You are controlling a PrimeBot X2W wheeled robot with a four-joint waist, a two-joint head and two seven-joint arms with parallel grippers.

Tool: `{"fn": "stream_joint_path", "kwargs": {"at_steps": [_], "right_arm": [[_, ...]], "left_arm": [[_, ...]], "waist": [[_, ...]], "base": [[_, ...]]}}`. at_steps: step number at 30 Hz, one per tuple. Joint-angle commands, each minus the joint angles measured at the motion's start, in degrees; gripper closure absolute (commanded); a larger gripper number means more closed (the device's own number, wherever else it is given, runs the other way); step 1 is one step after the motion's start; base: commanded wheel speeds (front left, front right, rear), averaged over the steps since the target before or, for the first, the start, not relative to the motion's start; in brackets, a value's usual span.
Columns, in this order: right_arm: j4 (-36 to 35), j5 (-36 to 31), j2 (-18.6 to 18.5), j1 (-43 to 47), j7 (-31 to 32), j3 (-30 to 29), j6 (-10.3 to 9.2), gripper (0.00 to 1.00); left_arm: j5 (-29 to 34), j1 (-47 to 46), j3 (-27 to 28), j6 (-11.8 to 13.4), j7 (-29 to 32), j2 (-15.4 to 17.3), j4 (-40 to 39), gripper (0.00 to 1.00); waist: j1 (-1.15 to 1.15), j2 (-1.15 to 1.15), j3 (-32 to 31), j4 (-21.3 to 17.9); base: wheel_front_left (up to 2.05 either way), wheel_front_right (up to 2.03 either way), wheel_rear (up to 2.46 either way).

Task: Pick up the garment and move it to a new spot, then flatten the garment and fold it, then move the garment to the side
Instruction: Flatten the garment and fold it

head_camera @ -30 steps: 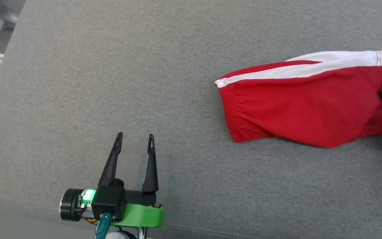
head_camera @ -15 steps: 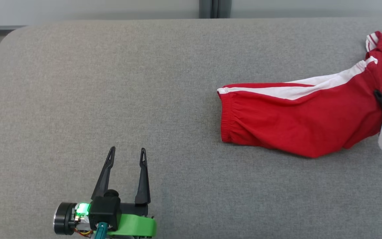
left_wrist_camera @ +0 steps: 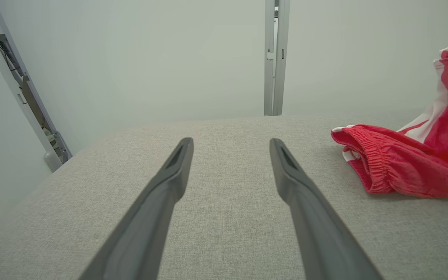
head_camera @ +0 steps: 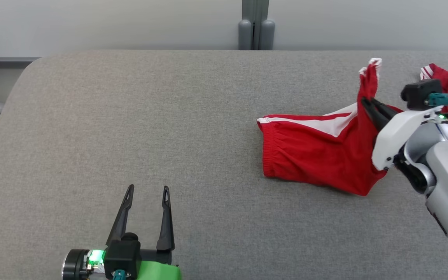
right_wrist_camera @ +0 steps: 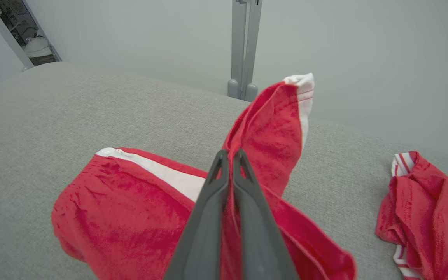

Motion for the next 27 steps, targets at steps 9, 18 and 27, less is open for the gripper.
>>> {"fn": "stream_joint_path", "kwargs": {"at_steps": [9,18,27], "right_arm": [[-0.3,-3.9,9.9,0.6,2.7,-1.2,-0.10,1.00],[0.8,-5.5,15.5,1.3,5.8,0.5,-0.10,1.00],[3.1,-4.5,18.3,2.3,5.3,3.4,-0.09,1.00]], "left_arm": [[-0.4,-0.4,-0.7,-0.4,-0.2,0.1,0.2,0.00],[-1.8,-2.0,-1.8,0.4,-0.2,0.1,0.4,0.00],[-2.7,-3.5,-2.9,0.8,-0.2,0.1,0.7,0.00]], "waist": [[0.00,0.00,1.1,4.5],[0.00,0.00,3.2,6.4],[0.00,0.00,4.4,5.7]], "base": [[0.00,0.00,0.00],[0.00,0.00,0.00],[0.00,0.00,0.00]]}}
